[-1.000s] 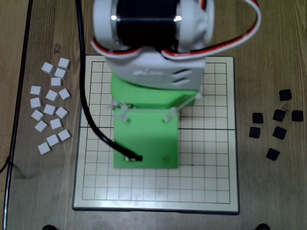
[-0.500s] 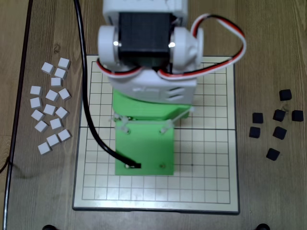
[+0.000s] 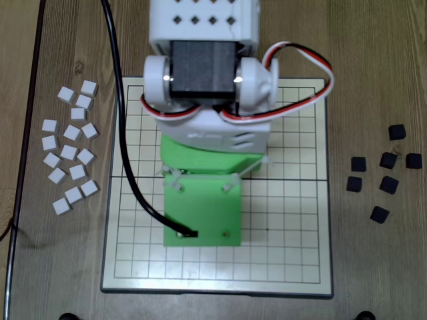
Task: Grasp a Black stone and put it on the board on position (0,0).
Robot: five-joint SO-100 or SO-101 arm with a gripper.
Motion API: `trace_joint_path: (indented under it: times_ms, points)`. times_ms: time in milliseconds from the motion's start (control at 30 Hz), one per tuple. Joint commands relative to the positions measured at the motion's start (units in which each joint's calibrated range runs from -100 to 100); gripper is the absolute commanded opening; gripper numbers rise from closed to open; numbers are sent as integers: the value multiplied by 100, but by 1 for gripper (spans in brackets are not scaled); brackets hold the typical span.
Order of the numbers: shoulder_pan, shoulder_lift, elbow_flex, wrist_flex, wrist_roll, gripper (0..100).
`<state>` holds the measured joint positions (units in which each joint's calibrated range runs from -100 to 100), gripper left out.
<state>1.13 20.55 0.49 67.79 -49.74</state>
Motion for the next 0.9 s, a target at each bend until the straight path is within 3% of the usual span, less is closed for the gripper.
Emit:
trace_joint_path:
  times_ms: [0,867]
  points:
    - [-109,-134,-97,-78,-10,6]
    - [-90,-109,270,-400,-34,6]
